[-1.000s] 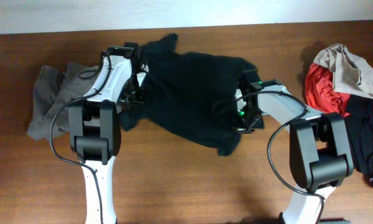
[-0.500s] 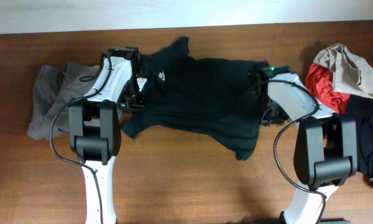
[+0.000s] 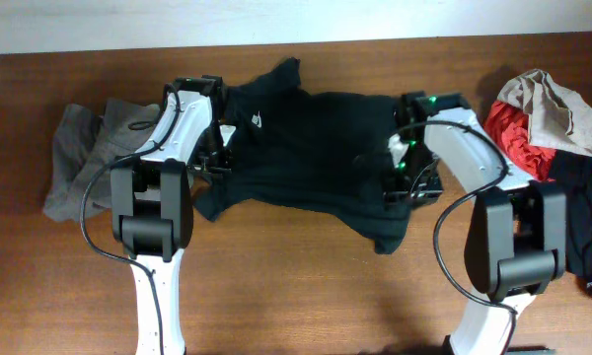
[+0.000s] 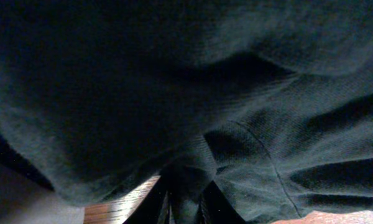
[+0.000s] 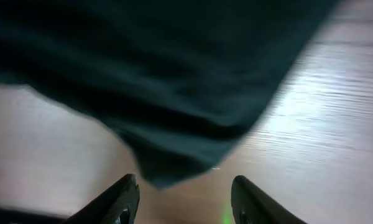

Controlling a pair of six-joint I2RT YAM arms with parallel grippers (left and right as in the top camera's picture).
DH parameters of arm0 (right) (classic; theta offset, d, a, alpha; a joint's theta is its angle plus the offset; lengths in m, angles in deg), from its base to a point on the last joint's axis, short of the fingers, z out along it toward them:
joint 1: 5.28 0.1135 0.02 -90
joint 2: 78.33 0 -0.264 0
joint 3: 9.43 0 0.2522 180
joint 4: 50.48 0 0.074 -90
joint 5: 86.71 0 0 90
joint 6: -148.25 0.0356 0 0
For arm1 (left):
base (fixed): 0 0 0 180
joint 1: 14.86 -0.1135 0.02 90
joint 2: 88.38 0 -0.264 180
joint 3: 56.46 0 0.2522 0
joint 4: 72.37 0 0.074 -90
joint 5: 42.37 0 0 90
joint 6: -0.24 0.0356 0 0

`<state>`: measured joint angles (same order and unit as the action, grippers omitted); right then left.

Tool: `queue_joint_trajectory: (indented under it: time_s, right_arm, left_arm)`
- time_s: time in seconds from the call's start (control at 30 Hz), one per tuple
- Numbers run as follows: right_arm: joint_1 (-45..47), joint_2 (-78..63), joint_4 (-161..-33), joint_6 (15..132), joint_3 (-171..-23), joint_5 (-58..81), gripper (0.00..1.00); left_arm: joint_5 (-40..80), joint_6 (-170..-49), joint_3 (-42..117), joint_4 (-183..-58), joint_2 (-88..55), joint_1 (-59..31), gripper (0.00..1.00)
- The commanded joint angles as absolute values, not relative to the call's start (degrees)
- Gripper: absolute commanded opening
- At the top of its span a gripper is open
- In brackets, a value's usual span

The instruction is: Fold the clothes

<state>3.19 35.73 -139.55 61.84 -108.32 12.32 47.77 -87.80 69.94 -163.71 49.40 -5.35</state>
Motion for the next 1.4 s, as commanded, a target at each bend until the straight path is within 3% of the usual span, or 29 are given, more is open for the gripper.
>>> queue_joint_trajectory:
  time_s: [0.0, 0.1, 0.23, 0.43, 0.5, 0.6, 0.7, 1.1, 1.27, 1.37]
  right_arm:
    - [7.17, 35.16, -138.39, 56.20, -104.69, 17.68, 0.55]
    - [10.30, 35.16, -136.64, 57.45, -101.80, 16.13, 0.55]
    - [12.96, 35.16, -133.25, 66.93, -97.93, 3.60, 0.56]
    - [14.65, 35.16, -130.74, 70.21, -92.93, 0.65, 0.55]
    - [14.58, 35.16, -130.32, 74.12, -91.75, -3.20, 0.48]
    - [14.14, 35.16, -130.96, 80.59, -90.79, -9.95, 0.22]
    - [13.12, 35.05, -133.01, 86.69, -90.79, -16.83, 0.16]
    - [12.66, 34.53, -135.79, 89.25, -90.79, -25.16, 0.17]
    - [12.66, 34.53, -135.79, 89.42, -90.79, -25.51, 0.17]
    - [12.66, 34.53, -135.83, 89.40, -90.79, -25.49, 0.18]
  left_arm:
    - [46.52, -86.88, 69.30, -163.67, 47.87, -5.17, 0.16]
    - [46.52, -86.66, 69.30, -163.38, 47.87, -5.17, 0.16]
    - [46.50, -86.66, 69.30, -163.47, 47.87, -5.17, 0.16]
    - [46.50, -86.66, 69.30, -163.12, 47.87, -5.17, 0.16]
    - [46.50, -86.66, 69.30, -163.19, 47.87, -5.17, 0.16]
    - [46.50, -86.66, 69.30, -163.56, 47.87, -5.17, 0.16]
    - [46.50, -86.66, 69.30, -163.84, 47.87, -5.17, 0.16]
    - [46.30, -86.71, 69.33, -168.59, 45.62, -5.13, 0.16]
    - [46.30, -86.75, 69.37, -169.68, 36.61, -5.13, 0.15]
    - [46.57, -86.71, 69.35, -169.88, 29.25, -5.13, 0.20]
